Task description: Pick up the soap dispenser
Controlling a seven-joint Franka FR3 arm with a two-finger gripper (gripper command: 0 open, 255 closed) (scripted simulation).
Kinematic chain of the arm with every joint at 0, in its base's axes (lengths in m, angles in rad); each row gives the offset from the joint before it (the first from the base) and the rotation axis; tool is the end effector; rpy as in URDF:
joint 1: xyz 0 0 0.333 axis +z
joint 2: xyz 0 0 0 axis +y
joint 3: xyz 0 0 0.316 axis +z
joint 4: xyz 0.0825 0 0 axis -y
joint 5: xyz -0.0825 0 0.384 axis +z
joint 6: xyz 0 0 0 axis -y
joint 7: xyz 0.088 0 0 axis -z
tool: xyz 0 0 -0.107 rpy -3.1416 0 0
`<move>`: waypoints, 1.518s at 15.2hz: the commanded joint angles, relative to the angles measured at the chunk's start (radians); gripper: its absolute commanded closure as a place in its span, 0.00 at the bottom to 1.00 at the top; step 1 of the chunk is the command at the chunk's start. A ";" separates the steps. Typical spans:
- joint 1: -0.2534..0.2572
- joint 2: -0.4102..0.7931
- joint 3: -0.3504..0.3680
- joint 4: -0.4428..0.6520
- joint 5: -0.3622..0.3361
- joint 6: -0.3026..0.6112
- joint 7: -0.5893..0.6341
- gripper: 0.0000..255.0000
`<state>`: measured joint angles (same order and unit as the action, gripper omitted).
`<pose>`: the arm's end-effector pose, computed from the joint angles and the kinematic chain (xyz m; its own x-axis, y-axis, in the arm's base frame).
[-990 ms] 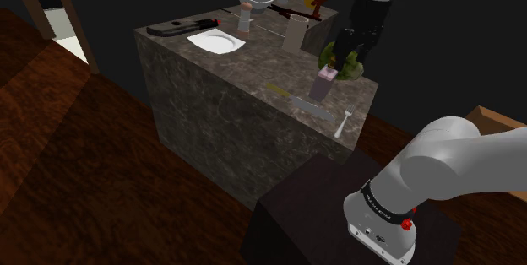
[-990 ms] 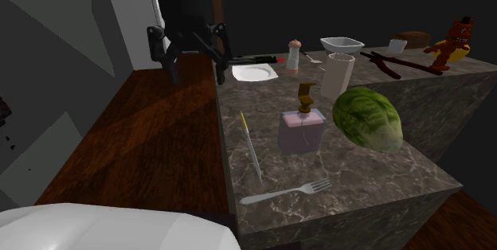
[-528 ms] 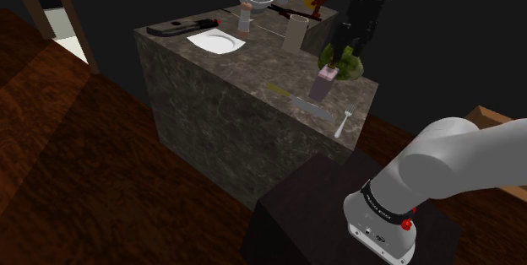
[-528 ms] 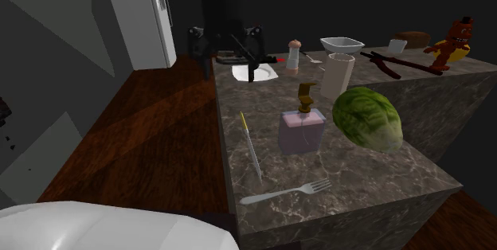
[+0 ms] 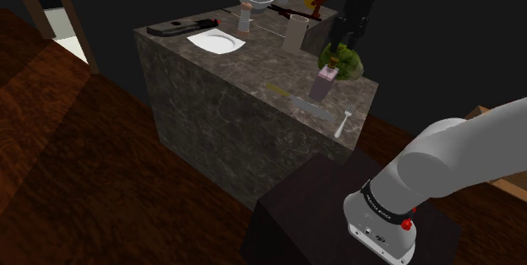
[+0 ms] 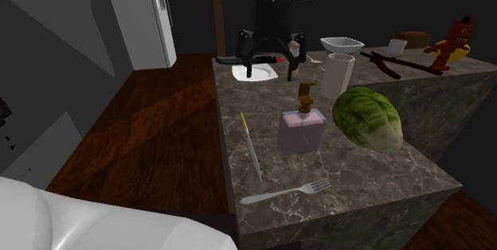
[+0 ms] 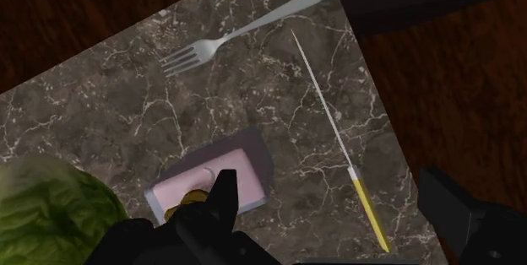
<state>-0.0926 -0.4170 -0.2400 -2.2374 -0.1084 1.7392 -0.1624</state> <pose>0.3921 -0.1562 0.5208 0.9884 -0.1218 -0.0907 -0.1228 -0.9924 -0.0064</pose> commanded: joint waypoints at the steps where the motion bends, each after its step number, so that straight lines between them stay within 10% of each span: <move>1: -0.006 0.067 -0.037 0.050 0.009 0.017 -0.047 0.00; 9: -0.039 0.374 -0.157 0.304 0.118 0.044 -0.241 0.00; 18: -0.042 0.395 -0.158 0.224 0.127 0.143 -0.249 0.00; 19: -0.042 0.398 -0.158 0.228 0.128 0.141 -0.250 1.00; 23: -0.042 0.398 -0.158 0.228 0.128 0.142 -0.249 1.00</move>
<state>-0.1343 -0.0197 -0.3971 -2.0083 0.0201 1.8806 -0.4115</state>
